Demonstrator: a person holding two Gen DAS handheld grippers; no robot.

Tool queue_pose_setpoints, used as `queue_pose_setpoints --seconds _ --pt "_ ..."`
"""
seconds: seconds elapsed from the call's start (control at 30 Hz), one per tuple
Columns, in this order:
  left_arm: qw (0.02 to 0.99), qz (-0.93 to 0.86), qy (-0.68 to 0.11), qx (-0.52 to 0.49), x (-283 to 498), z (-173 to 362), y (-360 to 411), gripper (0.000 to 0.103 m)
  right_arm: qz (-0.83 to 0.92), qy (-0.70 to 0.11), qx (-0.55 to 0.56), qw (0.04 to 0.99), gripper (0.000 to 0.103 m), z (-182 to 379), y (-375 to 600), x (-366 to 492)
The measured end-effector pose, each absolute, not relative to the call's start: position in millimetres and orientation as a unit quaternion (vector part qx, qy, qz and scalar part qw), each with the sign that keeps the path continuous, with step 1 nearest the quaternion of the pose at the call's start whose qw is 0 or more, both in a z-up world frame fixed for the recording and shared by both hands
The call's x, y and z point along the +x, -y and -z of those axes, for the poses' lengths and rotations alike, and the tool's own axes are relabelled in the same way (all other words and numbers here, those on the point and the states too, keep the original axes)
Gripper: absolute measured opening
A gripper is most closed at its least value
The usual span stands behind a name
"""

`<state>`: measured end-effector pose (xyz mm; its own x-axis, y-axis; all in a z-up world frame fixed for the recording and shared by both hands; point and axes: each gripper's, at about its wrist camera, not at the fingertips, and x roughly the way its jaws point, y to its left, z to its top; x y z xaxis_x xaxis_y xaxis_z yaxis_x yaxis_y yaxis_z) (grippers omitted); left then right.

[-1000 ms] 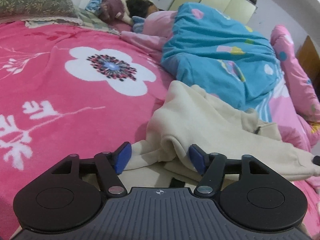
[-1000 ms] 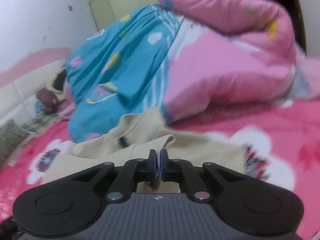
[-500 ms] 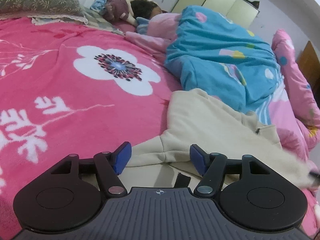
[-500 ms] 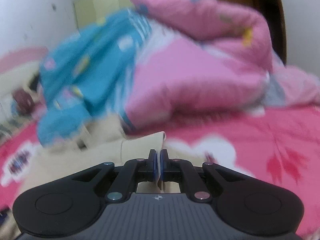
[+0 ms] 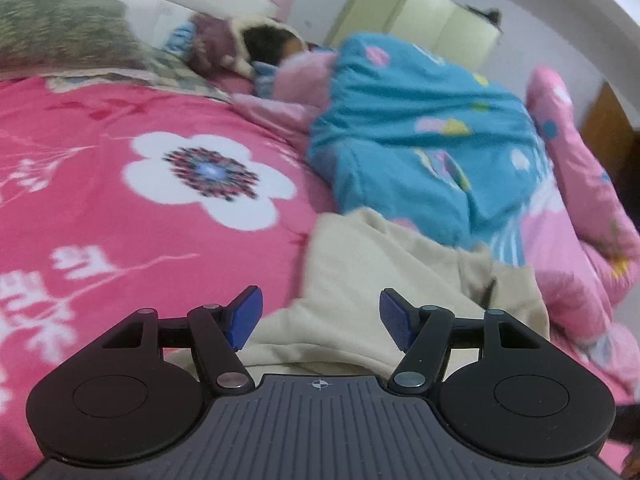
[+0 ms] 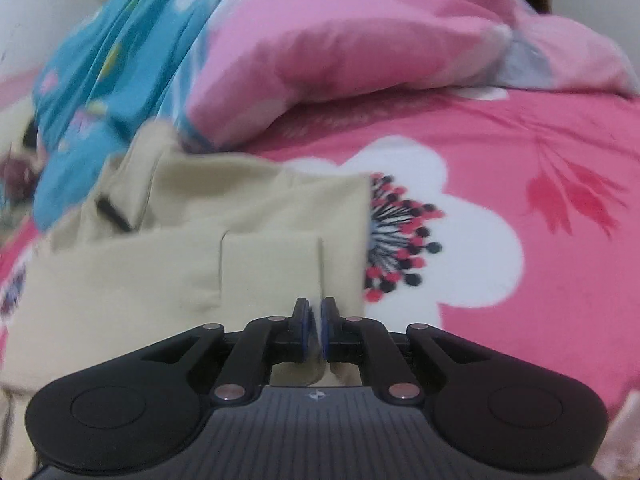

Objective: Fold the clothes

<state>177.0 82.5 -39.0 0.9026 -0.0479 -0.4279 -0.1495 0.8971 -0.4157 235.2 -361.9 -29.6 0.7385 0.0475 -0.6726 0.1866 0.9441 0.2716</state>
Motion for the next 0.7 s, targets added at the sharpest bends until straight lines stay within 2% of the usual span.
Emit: queue_pose_setpoints --seconds 0.13,0.23,0.43,0.5,0.63,0.7 --pt "0.949 -0.022 -0.243 -0.202 200 49 -70 0.065 0.044 -0.29 0.133 0.947 0.007 -11 349 222" --pt "0.942 -0.038 -0.268 -0.2 205 65 -70 0.065 -0.014 -0.263 0.114 0.958 0.007 -19 325 223" --pt "0.939 -0.036 -0.266 -0.217 202 74 -77 0.065 -0.012 -0.324 0.118 0.939 0.004 58 315 247" --pt "0.94 -0.036 -0.266 -0.212 202 74 -75 0.066 -0.001 -0.344 0.12 0.931 0.005 51 313 249" --pt "0.939 -0.033 -0.262 -0.22 200 74 -77 0.066 0.003 -0.306 0.079 0.949 0.007 21 304 240" --pt "0.938 -0.032 -0.261 -0.227 200 75 -79 0.066 0.015 -0.31 0.073 0.948 0.007 28 307 246"
